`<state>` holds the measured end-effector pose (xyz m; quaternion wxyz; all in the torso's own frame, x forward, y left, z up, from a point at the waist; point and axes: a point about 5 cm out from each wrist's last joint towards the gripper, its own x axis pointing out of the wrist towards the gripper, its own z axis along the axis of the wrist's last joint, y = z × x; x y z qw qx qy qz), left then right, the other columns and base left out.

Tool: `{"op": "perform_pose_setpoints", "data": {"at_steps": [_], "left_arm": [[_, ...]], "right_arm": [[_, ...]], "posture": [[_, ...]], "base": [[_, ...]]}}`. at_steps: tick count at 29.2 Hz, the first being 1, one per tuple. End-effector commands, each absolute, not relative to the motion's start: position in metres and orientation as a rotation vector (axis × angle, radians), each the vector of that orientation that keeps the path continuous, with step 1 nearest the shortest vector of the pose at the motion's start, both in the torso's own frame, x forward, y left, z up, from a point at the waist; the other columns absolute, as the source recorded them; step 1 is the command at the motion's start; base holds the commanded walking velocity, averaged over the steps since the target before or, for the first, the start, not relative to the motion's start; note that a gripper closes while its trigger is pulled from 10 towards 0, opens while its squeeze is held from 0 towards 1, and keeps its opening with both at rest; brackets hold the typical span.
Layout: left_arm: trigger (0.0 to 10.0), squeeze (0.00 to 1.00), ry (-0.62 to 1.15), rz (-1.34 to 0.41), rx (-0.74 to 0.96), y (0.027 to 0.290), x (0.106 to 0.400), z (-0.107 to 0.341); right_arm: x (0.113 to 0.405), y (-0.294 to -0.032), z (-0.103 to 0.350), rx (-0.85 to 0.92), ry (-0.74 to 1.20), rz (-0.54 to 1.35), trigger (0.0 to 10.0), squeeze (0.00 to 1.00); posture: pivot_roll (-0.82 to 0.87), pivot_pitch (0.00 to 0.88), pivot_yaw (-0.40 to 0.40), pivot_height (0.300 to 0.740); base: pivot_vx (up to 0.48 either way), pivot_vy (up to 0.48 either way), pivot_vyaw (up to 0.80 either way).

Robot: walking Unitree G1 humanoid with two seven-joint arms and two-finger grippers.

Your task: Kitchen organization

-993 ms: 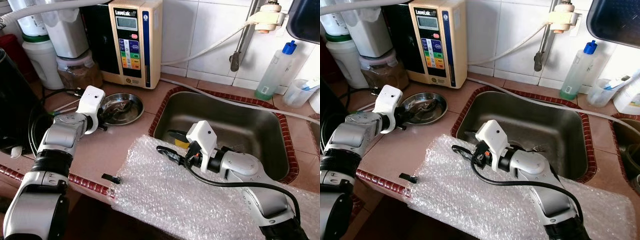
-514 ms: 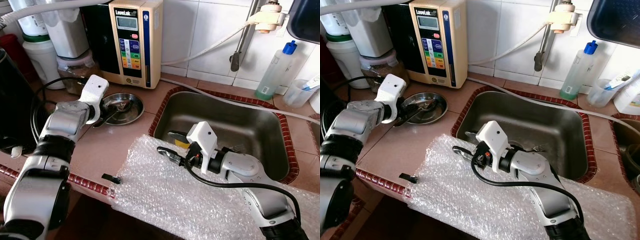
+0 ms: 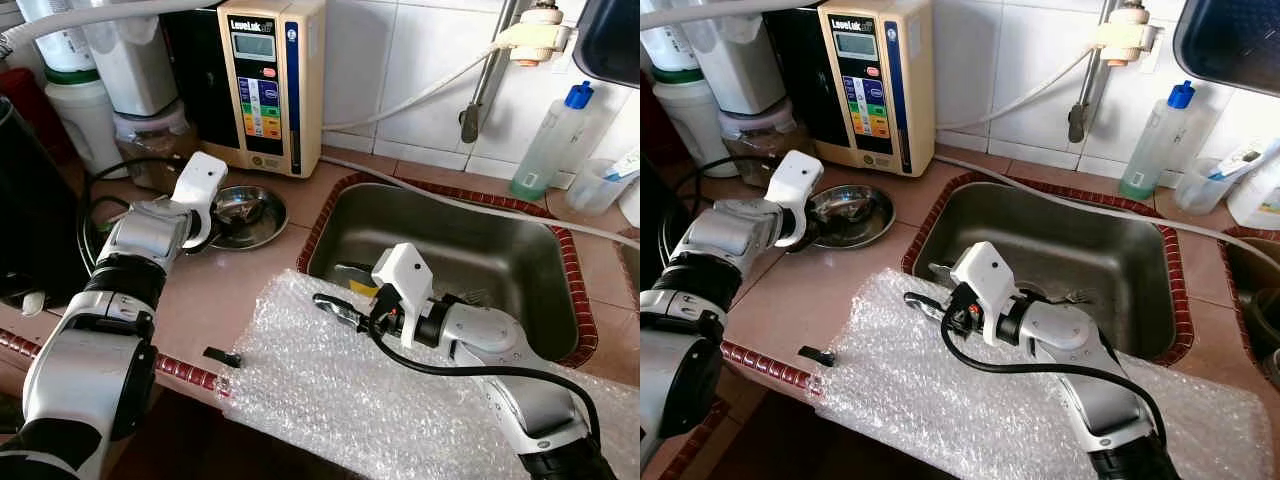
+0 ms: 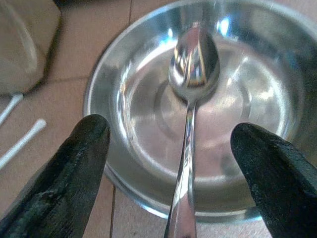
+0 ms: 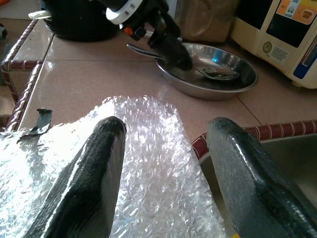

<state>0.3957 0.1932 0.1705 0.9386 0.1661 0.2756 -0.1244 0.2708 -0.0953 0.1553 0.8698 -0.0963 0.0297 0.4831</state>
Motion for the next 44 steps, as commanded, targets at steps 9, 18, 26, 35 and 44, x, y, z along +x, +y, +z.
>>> {"op": "perform_pose_setpoints", "data": {"at_steps": [9, 18, 26, 35, 44], "left_arm": [[10.0, 0.0, 0.589, -0.314, 0.356, 0.184, 0.396, 0.161], [10.0, 0.0, 0.596, -0.337, 0.33, 0.176, 0.397, 0.155], [10.0, 0.0, 0.603, -0.302, 0.333, 0.183, 0.396, 0.153], [0.0, 0.0, 0.638, -0.28, 0.223, 0.191, 0.391, 0.143], [0.0, 0.0, 0.636, -0.265, 0.131, 0.194, 0.39, 0.143]], "right_arm": [[0.27, -0.093, 0.155, -0.211, 0.061, 1.024, 10.0, 0.0], [0.27, -0.094, 0.155, -0.213, 0.061, 1.017, 10.0, 0.0], [0.27, -0.094, 0.155, -0.211, 0.057, 1.012, 10.0, 0.0], [0.272, -0.096, 0.156, -0.216, 0.054, 1.005, 10.0, 0.0], [0.272, -0.097, 0.157, -0.221, 0.054, 1.002, 10.0, 0.0]], "posture": [[0.02, 0.0, 0.046, 0.74], [0.02, 0.0, 0.05, 0.74], [0.02, 0.0, 0.05, 0.74], [0.02, 0.0, 0.044, 0.74], [0.02, 0.0, 0.04, 0.74]], "base": [[0.0, 0.0, 0.0], [0.0, 0.0, 0.0], [0.0, 0.0, 0.0], [0.0, 0.0, 0.0], [0.0, 0.0, 0.0]]}}
